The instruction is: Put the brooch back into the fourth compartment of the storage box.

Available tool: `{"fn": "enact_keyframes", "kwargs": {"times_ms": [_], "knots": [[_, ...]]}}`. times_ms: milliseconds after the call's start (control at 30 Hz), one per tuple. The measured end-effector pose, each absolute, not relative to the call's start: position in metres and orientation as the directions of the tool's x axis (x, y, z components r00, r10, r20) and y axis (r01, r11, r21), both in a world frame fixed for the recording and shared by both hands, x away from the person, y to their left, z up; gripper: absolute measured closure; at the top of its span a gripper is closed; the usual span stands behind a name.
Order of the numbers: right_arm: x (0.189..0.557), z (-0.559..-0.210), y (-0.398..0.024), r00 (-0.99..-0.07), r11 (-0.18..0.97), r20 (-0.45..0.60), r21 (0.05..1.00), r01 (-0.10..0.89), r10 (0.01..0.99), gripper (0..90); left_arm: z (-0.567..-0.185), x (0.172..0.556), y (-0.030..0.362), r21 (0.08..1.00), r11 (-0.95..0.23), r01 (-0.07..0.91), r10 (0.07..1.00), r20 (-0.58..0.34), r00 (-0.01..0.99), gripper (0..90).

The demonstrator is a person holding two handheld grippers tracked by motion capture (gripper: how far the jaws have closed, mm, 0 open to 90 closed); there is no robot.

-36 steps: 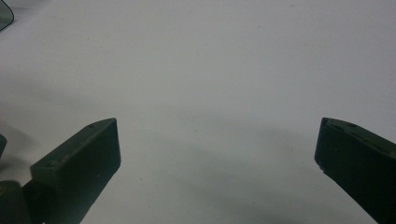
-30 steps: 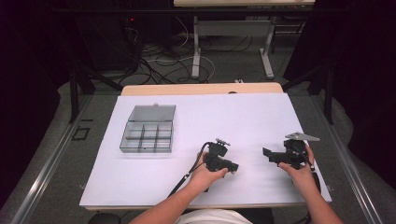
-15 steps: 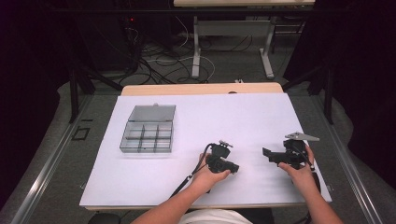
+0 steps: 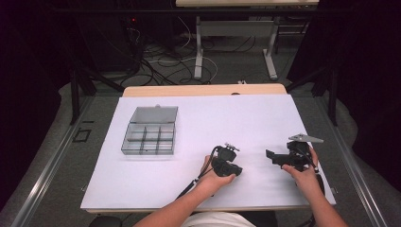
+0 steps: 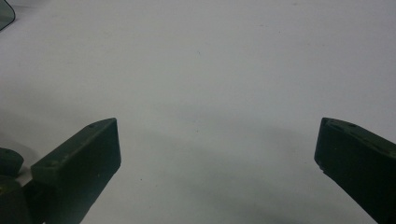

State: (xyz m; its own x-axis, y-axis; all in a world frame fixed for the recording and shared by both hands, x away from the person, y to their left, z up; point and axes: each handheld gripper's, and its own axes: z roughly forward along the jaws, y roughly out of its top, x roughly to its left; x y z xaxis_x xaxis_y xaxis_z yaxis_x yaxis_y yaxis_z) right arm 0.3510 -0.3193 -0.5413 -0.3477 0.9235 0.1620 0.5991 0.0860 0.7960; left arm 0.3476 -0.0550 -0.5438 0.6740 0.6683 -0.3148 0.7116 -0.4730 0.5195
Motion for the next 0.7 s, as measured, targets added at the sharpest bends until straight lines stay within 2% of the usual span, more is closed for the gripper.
{"fn": "enact_keyframes", "kwargs": {"times_ms": [700], "knots": [[0.3510, -0.5418, -0.3192, -0.346, 0.082, 0.168, 0.793, 0.603, 0.923, 0.2, -0.5439, 0.3485, -0.0495, 0.530, -0.466, 0.709, 0.662, -0.323, 0.677, 81.1]]}}
